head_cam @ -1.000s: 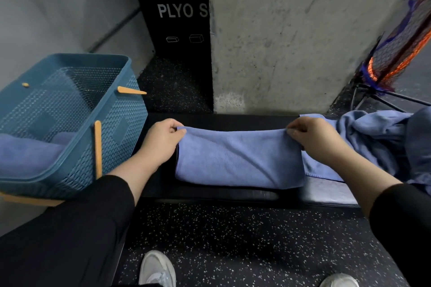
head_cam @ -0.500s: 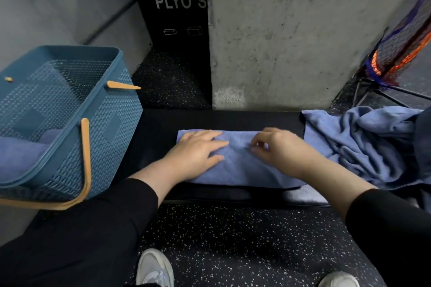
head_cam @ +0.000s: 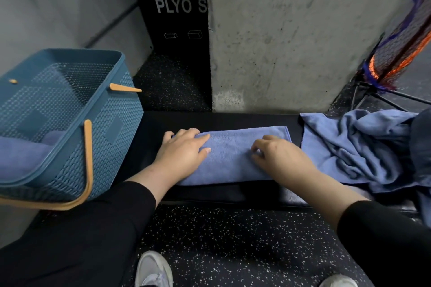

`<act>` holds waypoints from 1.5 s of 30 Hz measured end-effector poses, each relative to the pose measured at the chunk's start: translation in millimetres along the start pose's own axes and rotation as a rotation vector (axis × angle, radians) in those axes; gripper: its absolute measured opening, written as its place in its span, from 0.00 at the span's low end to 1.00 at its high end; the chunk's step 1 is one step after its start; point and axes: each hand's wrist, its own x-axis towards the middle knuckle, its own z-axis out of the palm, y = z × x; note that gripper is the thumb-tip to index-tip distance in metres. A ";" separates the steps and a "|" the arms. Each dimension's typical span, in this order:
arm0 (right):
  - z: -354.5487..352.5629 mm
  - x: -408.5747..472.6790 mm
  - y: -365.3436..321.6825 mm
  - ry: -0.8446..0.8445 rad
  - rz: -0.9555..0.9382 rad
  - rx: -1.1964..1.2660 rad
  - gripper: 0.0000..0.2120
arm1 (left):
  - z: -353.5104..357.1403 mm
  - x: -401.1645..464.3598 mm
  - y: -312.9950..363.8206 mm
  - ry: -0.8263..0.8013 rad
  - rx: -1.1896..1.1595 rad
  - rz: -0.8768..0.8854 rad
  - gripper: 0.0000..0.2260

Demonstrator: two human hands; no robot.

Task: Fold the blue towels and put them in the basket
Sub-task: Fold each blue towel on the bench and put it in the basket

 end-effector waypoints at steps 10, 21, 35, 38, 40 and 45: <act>3.6 10.7 -11.2 -0.074 0.028 -0.089 0.17 | -14.0 -9.1 -9.5 0.033 0.076 -0.068 0.17; 19.3 3.0 -11.3 -0.042 -0.032 0.183 0.19 | -12.7 -36.2 -16.2 -0.087 -0.361 0.249 0.12; 6.3 -65.0 2.1 -0.179 -0.348 0.129 0.20 | -16.5 -70.8 2.0 -0.172 -0.167 0.332 0.16; 7.7 -82.8 4.9 -0.243 -0.323 0.058 0.29 | -12.0 -83.1 4.9 -0.124 -0.140 0.291 0.17; 11.0 -88.6 5.5 -0.188 -0.311 0.063 0.25 | -10.7 -89.9 6.7 -0.082 -0.131 0.279 0.18; 17.0 -87.5 -3.1 0.013 -0.289 0.063 0.06 | -8.0 -97.5 9.9 -0.016 -0.132 0.329 0.22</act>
